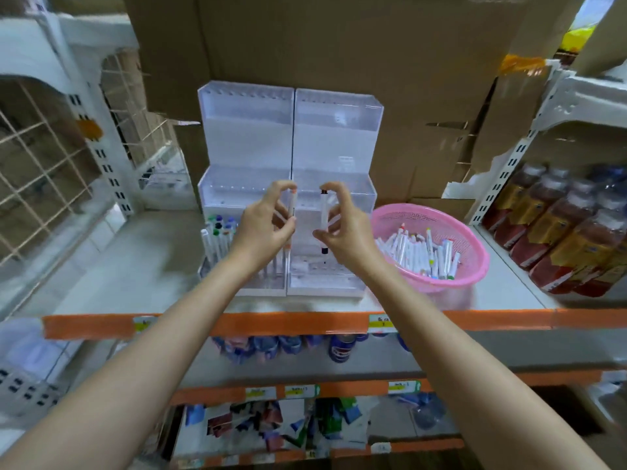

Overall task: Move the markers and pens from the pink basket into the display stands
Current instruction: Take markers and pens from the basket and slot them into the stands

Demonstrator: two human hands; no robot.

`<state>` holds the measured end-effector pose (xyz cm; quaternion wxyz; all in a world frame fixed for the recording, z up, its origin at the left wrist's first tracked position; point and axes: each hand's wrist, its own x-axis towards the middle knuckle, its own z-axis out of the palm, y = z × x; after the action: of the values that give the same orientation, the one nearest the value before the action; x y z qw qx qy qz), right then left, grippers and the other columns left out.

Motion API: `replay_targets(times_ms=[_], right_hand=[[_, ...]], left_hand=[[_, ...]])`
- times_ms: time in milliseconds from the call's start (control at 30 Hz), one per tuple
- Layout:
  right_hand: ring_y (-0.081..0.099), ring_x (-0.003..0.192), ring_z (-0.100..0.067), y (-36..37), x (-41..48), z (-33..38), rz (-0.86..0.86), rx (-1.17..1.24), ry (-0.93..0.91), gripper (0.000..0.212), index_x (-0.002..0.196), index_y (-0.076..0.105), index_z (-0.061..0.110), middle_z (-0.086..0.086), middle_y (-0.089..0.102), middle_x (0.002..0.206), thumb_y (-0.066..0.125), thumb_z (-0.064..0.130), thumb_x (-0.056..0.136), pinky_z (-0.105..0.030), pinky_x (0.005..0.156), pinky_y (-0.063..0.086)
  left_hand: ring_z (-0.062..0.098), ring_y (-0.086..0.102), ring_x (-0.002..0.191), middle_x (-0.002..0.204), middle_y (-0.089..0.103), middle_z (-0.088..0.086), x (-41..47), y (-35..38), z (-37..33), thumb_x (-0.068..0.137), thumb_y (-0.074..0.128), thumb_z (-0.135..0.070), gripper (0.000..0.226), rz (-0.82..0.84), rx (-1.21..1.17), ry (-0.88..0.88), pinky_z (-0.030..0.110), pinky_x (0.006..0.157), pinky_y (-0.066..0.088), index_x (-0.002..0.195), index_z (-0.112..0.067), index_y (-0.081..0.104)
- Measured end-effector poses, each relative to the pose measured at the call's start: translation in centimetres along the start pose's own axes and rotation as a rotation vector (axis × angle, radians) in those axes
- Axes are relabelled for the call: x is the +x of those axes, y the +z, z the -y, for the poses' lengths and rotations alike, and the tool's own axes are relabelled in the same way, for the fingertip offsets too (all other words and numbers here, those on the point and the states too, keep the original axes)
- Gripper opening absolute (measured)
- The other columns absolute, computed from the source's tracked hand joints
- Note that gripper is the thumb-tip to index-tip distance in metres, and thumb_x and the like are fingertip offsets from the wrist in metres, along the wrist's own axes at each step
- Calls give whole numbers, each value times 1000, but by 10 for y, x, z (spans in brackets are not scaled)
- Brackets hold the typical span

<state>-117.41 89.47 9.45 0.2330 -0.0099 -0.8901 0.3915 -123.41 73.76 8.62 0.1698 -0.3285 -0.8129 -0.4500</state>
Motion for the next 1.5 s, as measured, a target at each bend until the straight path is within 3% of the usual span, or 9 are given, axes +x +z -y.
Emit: replay_targets(times_ms=[67,200,333,467,600,867,1067,1233,1500], right_hand=[[53,55,-11,20,1,13,-9,5,-11,64,128,45,20,2,48,69,74,-2,76,-26,55,48],[50,52,-7,54,1,38,-21,47,-21,60,126,46,19,2,47,69,73,-2,77,-13,45,39],[46,52,-7,80,-2,54,-53,69,-32,57,125,46,22,5,44,68,72,1,80,-18,48,40],[47,59,-9,102,-6,66,-104,54,-23,54,124,47,22,1,45,77,71,0,80,-12,50,40],[55,66,-18,119,-8,73,-119,33,-39,55,119,46,26,-1,49,77,74,2,78,-32,60,50],[55,64,-11,142,-7,78,-196,11,-61,56,121,43,30,6,49,76,75,9,80,-36,62,54],[58,72,-14,153,-4,79,-231,42,-75,51,123,48,20,-2,52,81,73,6,80,-11,64,43],[55,68,-12,162,-6,71,-285,24,-136,50,123,48,17,2,48,78,73,6,81,-8,63,42],[57,73,-17,170,-11,69,-321,38,-115,49,123,50,10,-3,51,89,71,-1,80,-7,65,41]], left_hand=[[1,60,65,72,57,-7,-7,-20,10,86,65,-9,45,5,-19,-4,12,59,46,124,-24,47],[11,63,63,73,61,3,-18,-52,28,83,67,-8,45,-9,-68,15,18,61,50,122,-23,49],[14,63,64,76,61,7,-29,-76,43,84,69,-9,45,20,-83,27,15,62,50,124,-19,50],[13,63,69,78,60,5,-36,-93,57,85,68,-9,45,30,-91,8,21,65,54,125,-20,49],[9,63,71,78,59,1,-40,-100,69,85,68,-12,46,35,-97,21,21,67,55,124,-25,48],[5,62,74,80,61,1,-44,-102,88,85,68,-6,48,-30,-117,40,7,68,48,127,-18,49],[3,60,76,82,60,0,-46,-98,100,86,68,-8,45,-9,-100,52,10,69,48,126,-17,50],[6,59,76,86,59,2,-50,-95,109,84,69,-6,48,15,-77,60,6,69,46,127,-18,51],[10,58,76,86,57,0,-51,-92,112,84,68,-6,45,40,-73,64,11,67,48,124,-18,51]])
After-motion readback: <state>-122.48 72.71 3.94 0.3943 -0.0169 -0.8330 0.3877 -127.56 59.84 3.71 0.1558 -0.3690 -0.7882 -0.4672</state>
